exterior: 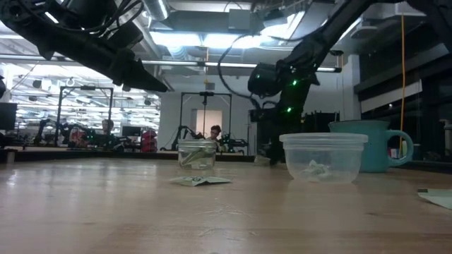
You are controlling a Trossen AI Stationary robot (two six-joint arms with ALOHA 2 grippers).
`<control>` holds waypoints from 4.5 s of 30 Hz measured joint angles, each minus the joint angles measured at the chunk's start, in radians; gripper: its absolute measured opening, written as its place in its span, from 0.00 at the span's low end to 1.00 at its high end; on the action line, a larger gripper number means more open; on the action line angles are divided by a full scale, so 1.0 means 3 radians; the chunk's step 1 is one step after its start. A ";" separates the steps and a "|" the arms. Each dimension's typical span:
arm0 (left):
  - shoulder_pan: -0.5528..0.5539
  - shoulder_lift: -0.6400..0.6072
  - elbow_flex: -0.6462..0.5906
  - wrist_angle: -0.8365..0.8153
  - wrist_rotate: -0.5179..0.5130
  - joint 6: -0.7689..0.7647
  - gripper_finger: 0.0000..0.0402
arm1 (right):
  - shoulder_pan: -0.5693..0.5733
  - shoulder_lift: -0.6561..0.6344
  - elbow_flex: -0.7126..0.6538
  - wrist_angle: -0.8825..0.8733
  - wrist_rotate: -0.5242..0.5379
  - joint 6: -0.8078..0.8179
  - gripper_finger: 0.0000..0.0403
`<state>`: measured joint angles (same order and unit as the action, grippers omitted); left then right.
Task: Pick and place Stevia / Truvia into bins
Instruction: Put the stevia packet into the transparent container
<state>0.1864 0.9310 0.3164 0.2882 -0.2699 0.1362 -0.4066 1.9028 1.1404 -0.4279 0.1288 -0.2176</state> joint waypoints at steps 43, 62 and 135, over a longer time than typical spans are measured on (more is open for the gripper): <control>-0.0209 0.0006 0.0001 0.0004 0.0736 -0.0411 0.19 | 0.1511 -0.3163 -0.2397 0.1652 -0.0370 0.0997 0.00; -0.0488 0.0014 0.0001 0.0265 0.0581 -0.0412 0.19 | 0.2320 -0.2531 -0.1619 0.0416 0.0498 0.1939 0.00; -0.0552 0.0013 0.0001 0.0257 0.1210 -0.0501 0.14 | 0.3595 -0.1164 0.0108 -0.1277 0.1019 0.3146 0.21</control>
<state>0.0208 0.9348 0.3168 0.3652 0.0932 -0.0139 0.6719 1.5537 1.1728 -0.8109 0.4346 0.7261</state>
